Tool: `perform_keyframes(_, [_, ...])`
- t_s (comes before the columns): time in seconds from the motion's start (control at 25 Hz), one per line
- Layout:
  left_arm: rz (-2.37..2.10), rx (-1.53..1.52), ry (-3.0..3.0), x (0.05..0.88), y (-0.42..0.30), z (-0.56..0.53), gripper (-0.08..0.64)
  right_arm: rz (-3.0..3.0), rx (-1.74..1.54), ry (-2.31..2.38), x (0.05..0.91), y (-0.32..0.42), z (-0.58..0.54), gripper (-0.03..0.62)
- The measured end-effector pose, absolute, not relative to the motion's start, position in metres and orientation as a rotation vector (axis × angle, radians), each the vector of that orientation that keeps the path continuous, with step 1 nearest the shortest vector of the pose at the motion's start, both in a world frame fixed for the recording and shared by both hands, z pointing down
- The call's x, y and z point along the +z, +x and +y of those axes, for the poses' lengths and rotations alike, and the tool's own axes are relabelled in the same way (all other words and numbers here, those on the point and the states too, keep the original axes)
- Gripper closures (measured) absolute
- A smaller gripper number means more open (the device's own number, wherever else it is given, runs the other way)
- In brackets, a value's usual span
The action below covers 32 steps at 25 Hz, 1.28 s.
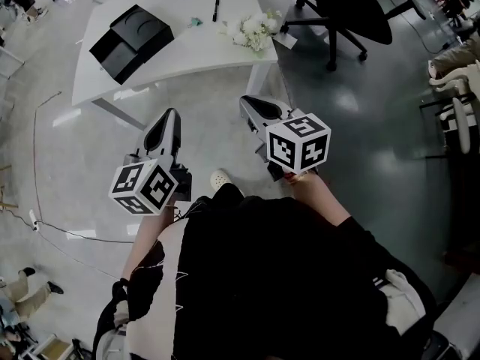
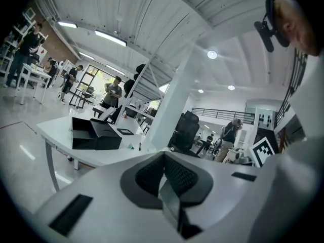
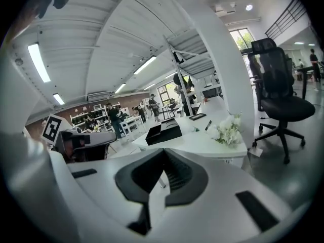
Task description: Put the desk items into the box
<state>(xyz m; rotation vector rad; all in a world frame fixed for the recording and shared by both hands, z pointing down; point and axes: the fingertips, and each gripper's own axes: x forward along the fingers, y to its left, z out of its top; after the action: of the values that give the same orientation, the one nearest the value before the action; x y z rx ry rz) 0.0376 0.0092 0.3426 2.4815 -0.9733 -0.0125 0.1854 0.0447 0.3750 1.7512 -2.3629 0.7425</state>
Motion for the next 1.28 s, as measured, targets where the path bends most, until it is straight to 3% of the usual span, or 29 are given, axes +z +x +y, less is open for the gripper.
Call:
perform_keyframes(0.44, [-1.007, -0.092, 2.531, 0.306, 0.047, -0.066, 0.549, -2.401, 0.688, 1.764, 0.345, 0.202, -0.031, 0.586])
perform_keyframes(1.28, [-1.008, -0.104, 2.487, 0.333, 0.065, -0.130, 0.549, -2.435, 0.697, 1.701, 0.384, 0.220, -0.101, 0.586])
